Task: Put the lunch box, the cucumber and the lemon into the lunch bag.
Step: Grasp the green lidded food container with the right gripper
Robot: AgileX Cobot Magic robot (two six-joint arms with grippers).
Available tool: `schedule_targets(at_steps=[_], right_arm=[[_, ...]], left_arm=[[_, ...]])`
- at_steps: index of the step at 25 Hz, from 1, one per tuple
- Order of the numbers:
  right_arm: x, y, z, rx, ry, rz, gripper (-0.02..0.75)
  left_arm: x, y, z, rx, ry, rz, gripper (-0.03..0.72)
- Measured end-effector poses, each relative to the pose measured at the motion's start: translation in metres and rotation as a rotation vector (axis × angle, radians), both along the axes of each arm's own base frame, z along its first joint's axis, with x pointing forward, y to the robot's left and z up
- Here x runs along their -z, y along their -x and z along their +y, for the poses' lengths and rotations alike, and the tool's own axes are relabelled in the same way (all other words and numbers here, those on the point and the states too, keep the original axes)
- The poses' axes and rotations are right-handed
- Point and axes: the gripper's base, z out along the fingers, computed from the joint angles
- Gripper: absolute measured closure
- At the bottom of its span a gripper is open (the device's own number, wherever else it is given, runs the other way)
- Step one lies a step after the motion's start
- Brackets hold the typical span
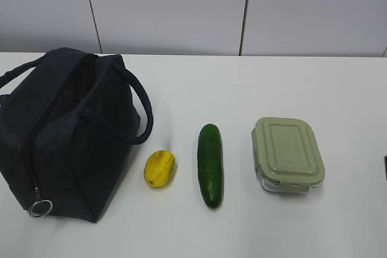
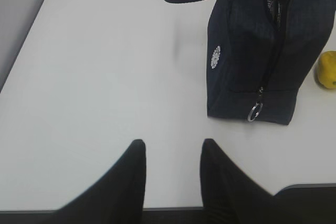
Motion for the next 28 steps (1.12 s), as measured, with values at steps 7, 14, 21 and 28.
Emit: schedule_targets(at_steps=[7,14,21,28], right_arm=[[0.002,-0.048,0.010,-0.066,-0.026,0.051,0.295],[0.014,-0.078,-0.001,-0.057,-0.084,0.134,0.295],[0.026,-0.103,-0.026,0.005,-0.203,0.153,0.295],[0.049,-0.122,-0.034,-0.026,-0.236,0.256,0.295]], left_arm=[[0.000,0.000,0.000,0.000,0.000,0.000,0.449],[0.000,0.000,0.000,0.000,0.000,0.000,0.449],[0.000,0.000,0.000,0.000,0.000,0.000,0.449],[0.000,0.000,0.000,0.000,0.000,0.000,0.450]])
